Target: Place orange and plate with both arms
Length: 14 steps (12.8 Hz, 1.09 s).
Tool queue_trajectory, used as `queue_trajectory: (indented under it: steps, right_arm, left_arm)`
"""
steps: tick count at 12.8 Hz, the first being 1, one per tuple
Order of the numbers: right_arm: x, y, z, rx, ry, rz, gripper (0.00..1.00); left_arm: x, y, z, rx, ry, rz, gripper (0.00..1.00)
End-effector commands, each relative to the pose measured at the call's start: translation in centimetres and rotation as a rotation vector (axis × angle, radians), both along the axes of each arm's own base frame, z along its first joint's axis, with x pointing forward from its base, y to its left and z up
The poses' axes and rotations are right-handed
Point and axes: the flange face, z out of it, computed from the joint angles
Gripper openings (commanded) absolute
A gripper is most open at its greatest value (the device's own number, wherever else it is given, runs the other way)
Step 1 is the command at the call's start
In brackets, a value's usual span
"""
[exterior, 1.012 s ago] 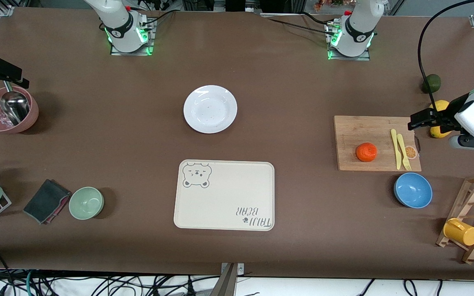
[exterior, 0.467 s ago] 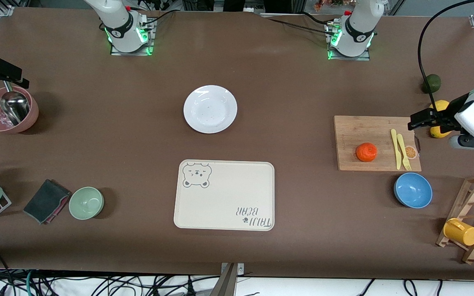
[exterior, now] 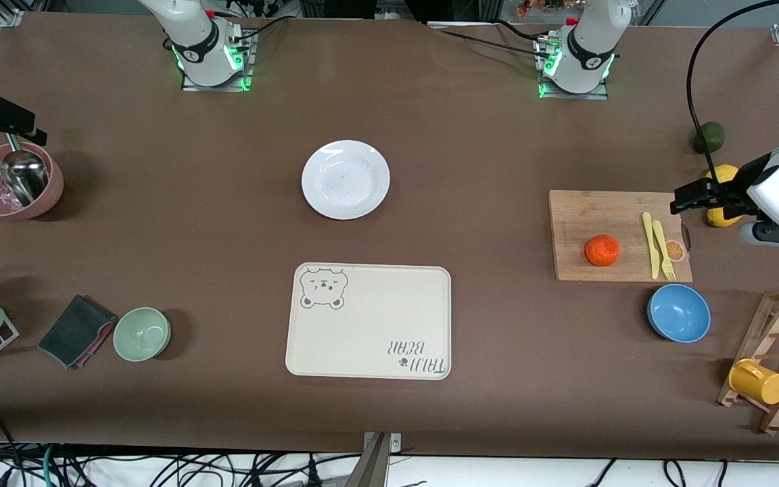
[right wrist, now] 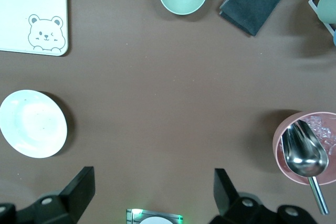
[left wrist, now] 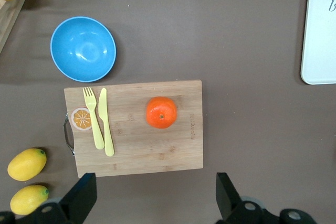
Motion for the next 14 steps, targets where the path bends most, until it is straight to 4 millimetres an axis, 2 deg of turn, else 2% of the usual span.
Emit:
queue_trajectory:
  steps: [1, 2, 11, 14]
  right_arm:
    - [-0.5, -0.4, 0.4, 0.005, -0.004, 0.003, 1.00]
    - [-0.6, -0.8, 0.4, 0.005, -0.004, -0.006, 1.00]
    - [-0.5, -0.8, 0.2, 0.006, 0.000, -0.008, 1.00]
    - [-0.5, -0.7, 0.1, 0.007, 0.005, -0.005, 1.00]
  left_arm:
    - [0.1, 0.1, 0.5, -0.030, -0.003, 0.001, 1.00]
    - [0.1, 0.1, 0.5, -0.030, -0.003, -0.001, 1.00]
    - [0.3, 0.0, 0.1, -0.030, 0.000, 0.001, 1.00]
    - [0.6, 0.1, -0.6, -0.031, 0.011, 0.001, 1.00]
